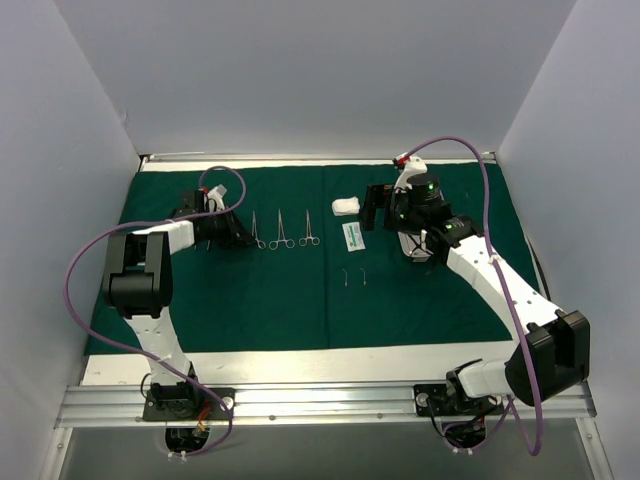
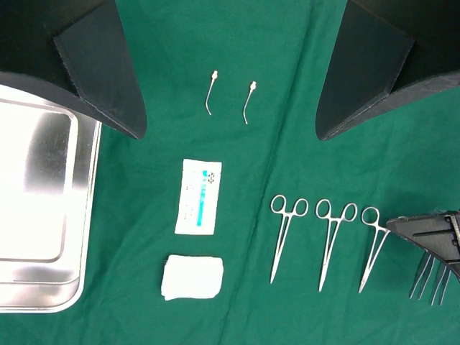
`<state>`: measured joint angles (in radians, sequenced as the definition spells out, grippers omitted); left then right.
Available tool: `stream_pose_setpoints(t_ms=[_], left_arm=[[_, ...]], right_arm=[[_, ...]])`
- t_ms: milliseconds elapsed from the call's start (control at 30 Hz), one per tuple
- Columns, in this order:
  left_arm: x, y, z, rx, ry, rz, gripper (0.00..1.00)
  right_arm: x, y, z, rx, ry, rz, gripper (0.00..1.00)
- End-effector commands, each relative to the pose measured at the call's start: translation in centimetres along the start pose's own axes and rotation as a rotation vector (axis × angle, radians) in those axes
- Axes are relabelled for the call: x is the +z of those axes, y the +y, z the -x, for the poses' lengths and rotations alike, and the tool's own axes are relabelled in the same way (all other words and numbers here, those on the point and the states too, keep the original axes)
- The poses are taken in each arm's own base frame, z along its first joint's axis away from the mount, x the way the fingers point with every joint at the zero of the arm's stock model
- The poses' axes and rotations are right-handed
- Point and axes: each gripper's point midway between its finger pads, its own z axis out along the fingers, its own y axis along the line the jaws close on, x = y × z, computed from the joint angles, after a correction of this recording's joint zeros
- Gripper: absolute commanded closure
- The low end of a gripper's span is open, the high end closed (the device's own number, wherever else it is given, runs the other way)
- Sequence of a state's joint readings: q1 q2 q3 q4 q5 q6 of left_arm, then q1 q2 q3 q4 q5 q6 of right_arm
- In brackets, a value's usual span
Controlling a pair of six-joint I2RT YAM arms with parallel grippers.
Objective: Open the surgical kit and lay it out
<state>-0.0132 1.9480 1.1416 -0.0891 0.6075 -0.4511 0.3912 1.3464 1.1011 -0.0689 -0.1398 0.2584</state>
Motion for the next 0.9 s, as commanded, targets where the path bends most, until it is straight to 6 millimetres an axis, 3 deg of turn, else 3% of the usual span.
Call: stream_pose_setpoints(t_ms=[0, 167, 267, 667, 867], left_arm=[[-0.2, -0.3, 1.3, 0.035, -0.016, -0.008, 0.74], [-0.1, 0.0, 1.2, 0.029, -0.01, 0.011, 0.69], [-0.9, 1.2, 2.1, 0.006, -0.032, 0.033, 0.67], [-2.5, 1.8, 3.5, -0.005, -0.081, 0.098, 0.31], [-5.5, 0.1, 6.0, 0.031, -0.156, 0.156, 0.14]], right_arm=[[0.1, -0.4, -0.3, -0.012, 0.008, -0.001, 0.01], [0.1, -0.3, -0.4, -0.012, 0.011, 0.004, 0.01], [0.2, -0.3, -0.5, -0.012, 0.012, 0.002, 0.01], [-0.2, -0.8, 0.2, 0.002, -0.011, -0.034, 0.01], [-1.2, -2.0, 2.0, 0.03, -0.066, -0.124, 0.0]])
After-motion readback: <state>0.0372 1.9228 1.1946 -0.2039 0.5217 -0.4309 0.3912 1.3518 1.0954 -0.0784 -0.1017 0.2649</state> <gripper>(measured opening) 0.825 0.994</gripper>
